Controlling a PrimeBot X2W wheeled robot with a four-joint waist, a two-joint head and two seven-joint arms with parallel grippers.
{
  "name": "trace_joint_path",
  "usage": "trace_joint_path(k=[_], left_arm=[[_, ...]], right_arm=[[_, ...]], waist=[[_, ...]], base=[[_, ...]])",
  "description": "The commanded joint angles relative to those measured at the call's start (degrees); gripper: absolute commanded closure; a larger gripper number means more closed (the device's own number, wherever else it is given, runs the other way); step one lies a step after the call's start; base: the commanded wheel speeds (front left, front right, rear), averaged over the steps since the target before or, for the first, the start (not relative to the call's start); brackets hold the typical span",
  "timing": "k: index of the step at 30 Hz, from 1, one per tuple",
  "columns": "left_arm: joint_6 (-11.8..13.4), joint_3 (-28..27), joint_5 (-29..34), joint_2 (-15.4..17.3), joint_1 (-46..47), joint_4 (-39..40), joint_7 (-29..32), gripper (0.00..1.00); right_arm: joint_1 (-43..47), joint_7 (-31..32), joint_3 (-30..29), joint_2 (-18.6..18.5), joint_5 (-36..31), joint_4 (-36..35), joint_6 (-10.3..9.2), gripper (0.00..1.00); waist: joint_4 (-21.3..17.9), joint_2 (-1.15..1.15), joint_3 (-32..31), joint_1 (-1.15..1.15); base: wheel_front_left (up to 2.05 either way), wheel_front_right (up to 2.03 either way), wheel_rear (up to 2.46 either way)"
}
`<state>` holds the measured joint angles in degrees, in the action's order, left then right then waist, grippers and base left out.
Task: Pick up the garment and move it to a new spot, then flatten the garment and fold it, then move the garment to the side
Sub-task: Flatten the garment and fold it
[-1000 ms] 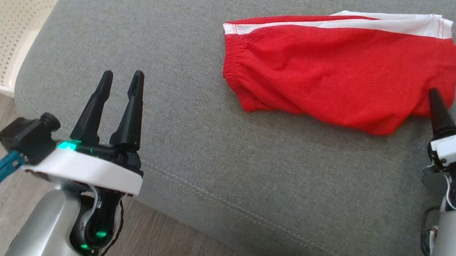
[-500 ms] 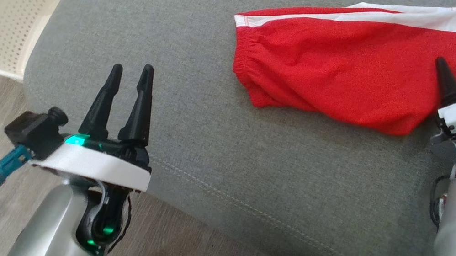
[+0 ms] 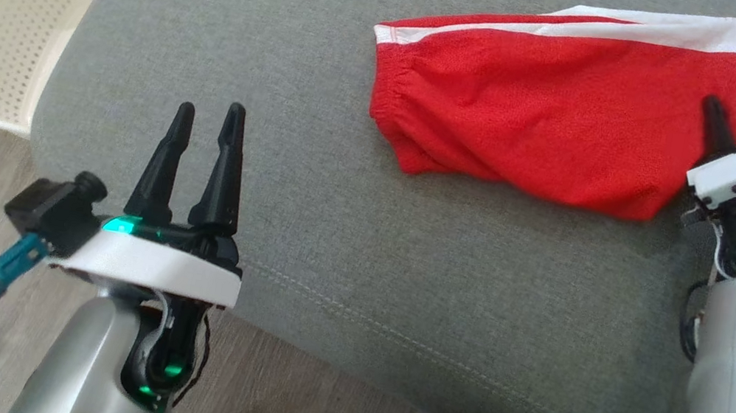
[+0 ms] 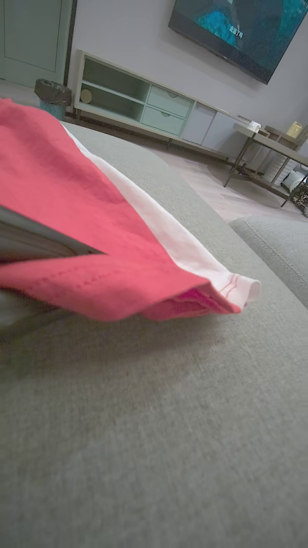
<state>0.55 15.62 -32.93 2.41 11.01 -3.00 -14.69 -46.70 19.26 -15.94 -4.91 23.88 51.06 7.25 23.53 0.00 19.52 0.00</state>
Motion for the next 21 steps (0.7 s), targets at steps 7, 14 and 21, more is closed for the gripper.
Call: trace_joint_path(k=[7,14,21], left_arm=[[0.0,-2.32,-0.2,0.47,2.0,1.95,-0.3,0.0],[-0.26,-2.39,-0.02,0.47,1.86,1.36,-0.3,0.0],[-0.52,-3.38,0.73,0.47,1.1,0.92,-0.3,0.0]], right_arm=[[3.27,-4.08,3.66,-1.63,0.65,-4.53,0.24,1.0],[5.38,-9.29,1.35,-5.22,-2.93,-4.47,0.24,1.0],[8.88,-13.86,-5.1,-6.06,-8.64,-4.58,0.24,1.0]], waist=[[-1.42,0.0,-0.21,0.0],[-2.19,0.0,-1.01,0.0],[-3.96,0.0,-3.45,0.0]], base=[[0.0,0.0,0.0],[0.0,0.0,0.0],[0.0,0.0,0.0]])
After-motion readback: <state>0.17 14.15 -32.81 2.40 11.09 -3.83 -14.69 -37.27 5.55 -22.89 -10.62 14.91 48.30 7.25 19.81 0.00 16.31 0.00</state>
